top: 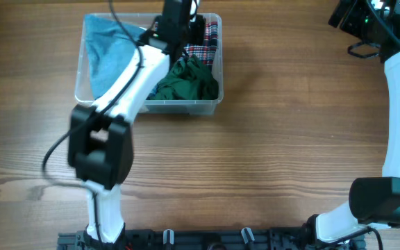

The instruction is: Pack container

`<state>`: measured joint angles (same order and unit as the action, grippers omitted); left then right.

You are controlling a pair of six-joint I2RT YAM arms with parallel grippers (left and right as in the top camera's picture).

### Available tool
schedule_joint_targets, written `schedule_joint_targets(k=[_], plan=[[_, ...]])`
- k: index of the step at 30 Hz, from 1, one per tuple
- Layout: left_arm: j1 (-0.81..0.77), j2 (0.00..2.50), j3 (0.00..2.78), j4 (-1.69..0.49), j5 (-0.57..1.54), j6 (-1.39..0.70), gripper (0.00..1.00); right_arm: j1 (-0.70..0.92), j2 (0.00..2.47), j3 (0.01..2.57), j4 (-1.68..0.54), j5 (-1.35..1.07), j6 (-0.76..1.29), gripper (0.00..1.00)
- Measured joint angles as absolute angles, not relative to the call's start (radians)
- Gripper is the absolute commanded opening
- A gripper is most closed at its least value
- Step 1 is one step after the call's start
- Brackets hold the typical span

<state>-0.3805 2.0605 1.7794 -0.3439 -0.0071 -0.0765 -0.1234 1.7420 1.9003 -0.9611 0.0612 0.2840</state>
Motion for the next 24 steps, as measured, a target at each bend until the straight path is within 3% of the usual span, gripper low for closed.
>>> schedule_joint_targets(k=[11, 24], plan=[[-0.381, 1.582, 1.795, -0.743, -0.001, -0.081, 1.0, -0.123, 1.742, 1.9, -0.961, 0.061, 0.284, 1.0], [-0.379, 1.461, 1.791, -1.308, -0.002, -0.112, 1.0, -0.123, 1.742, 1.9, -0.961, 0.061, 0.284, 1.0]])
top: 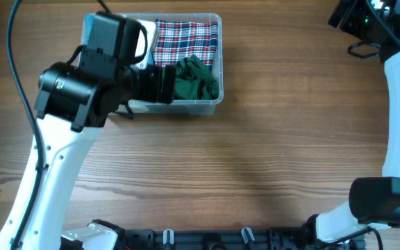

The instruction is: Pack container

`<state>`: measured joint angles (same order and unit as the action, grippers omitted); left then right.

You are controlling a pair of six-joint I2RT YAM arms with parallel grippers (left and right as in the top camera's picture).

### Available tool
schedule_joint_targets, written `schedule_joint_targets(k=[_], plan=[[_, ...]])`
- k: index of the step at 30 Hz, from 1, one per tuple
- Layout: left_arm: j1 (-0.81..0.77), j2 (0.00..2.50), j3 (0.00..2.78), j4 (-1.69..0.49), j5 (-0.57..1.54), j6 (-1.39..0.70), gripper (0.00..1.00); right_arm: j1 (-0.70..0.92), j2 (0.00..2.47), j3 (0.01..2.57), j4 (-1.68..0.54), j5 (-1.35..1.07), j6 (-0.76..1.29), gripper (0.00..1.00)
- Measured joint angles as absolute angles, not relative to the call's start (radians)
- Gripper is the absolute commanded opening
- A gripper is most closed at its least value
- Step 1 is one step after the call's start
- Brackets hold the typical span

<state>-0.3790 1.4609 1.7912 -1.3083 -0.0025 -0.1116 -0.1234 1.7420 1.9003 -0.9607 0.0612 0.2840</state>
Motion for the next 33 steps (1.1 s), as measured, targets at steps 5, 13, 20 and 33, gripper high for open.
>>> schedule_joint_targets(k=[5, 13, 20, 33], plan=[[-0.351, 1.398, 1.791, -1.364, -0.01, -0.215, 1.0, -0.123, 1.742, 1.9, -0.961, 0.061, 0.284, 0.99], [-0.345, 1.269, 1.782, -1.369, -0.084, -0.28, 1.0, -0.123, 1.742, 1.9, -0.961, 0.061, 0.284, 1.0], [-0.225, 1.103, 1.549, -1.102, -0.083, -0.237, 1.0, -0.123, 1.742, 1.9, -0.962, 0.061, 0.284, 1.0], [0.119, 0.607, 0.759, -0.337, 0.209, 0.008, 1.0, -0.123, 1.742, 1.9, -0.961, 0.061, 0.284, 1.0]])
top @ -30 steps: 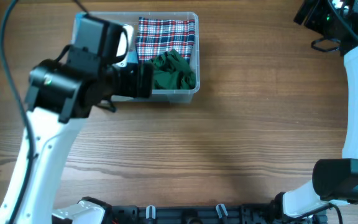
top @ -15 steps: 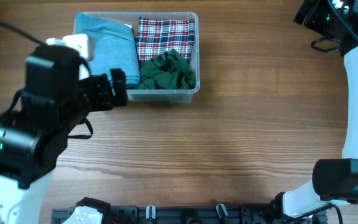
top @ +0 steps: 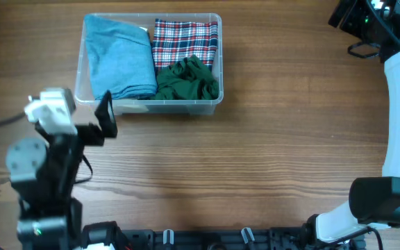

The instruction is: Pack container

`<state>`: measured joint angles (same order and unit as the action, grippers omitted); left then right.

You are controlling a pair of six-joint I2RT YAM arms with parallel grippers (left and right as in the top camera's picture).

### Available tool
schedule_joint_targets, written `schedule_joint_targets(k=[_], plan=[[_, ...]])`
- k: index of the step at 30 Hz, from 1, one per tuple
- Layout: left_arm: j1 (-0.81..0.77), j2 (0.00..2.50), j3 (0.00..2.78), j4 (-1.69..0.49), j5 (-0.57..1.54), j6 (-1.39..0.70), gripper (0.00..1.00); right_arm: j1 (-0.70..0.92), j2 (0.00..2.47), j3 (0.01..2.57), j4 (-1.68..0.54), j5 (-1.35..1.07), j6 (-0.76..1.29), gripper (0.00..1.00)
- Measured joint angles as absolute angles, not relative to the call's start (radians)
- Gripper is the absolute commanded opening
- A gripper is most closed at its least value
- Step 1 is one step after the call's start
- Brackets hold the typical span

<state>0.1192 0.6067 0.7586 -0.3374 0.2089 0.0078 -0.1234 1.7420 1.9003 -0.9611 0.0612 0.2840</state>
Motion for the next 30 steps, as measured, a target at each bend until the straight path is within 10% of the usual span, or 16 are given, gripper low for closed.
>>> schedule_joint_targets(k=[30], plan=[[0.13, 0.037, 0.088, -0.12, 0.264, 0.033, 1.0, -0.123, 1.742, 1.9, -0.961, 0.061, 0.284, 1.0]])
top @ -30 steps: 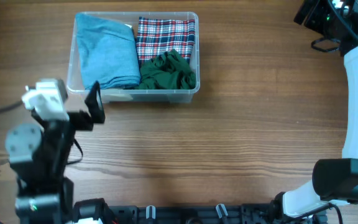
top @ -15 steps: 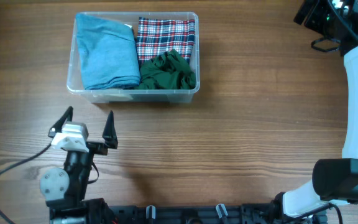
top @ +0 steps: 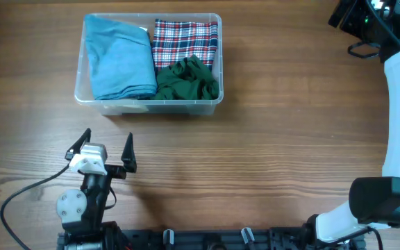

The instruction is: Pack container

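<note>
A clear plastic container (top: 217,59) stands at the back left of the table. In it lie a folded light blue cloth (top: 119,59) on the left, a red plaid cloth (top: 185,39) at the back right and a crumpled green cloth (top: 189,80) at the front right. My left gripper (top: 105,143) is open and empty near the front edge, well clear of the container. The right arm rises along the right edge; its gripper is out of view.
Bare wooden table (top: 269,153) spreads to the right of and in front of the container. The arms' base rail (top: 207,239) runs along the front edge.
My left arm has drawn further back toward the front edge, from just left-front of the container to low by its base. Its gripper is still open. The container's contents are unchanged.
At first my left arm reached over the container, its gripper above the plaid and green cloths. Then it had pulled back to the container's front left. Later it stood clear of the box, and now it is folded near its base. The right arm never moved.
</note>
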`<state>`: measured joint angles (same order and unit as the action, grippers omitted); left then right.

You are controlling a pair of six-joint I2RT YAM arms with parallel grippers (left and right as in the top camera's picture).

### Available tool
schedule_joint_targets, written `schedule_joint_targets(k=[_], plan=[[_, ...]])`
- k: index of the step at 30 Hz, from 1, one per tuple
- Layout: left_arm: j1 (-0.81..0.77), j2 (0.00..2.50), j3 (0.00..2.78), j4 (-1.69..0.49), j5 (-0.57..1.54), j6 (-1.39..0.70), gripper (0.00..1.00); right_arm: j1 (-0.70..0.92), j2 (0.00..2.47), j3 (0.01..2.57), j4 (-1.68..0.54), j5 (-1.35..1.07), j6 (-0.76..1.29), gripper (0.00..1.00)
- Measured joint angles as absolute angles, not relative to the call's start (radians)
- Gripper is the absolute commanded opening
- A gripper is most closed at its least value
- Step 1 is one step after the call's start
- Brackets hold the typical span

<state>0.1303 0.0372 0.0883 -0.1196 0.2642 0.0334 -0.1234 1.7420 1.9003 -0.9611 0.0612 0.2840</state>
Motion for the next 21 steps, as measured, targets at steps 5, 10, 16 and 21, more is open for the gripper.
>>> schedule_joint_targets(k=[5, 10, 16, 21], plan=[[0.13, 0.02, 0.084, -0.157, 0.264, 0.033, 1.0, -0.123, 1.742, 1.9, -0.961, 0.061, 0.284, 1.0], [0.13, 0.015, 0.062, -0.157, 0.264, 0.033, 1.0, -0.123, 1.742, 1.9, -0.961, 0.061, 0.284, 1.0], [0.125, 0.015, 0.055, -0.157, 0.263, 0.033, 1.0, -0.123, 1.742, 1.9, -0.961, 0.061, 0.284, 1.0], [0.125, 0.014, 0.055, -0.157, 0.263, 0.033, 1.0, -0.123, 1.742, 1.9, -0.961, 0.061, 0.284, 1.0]])
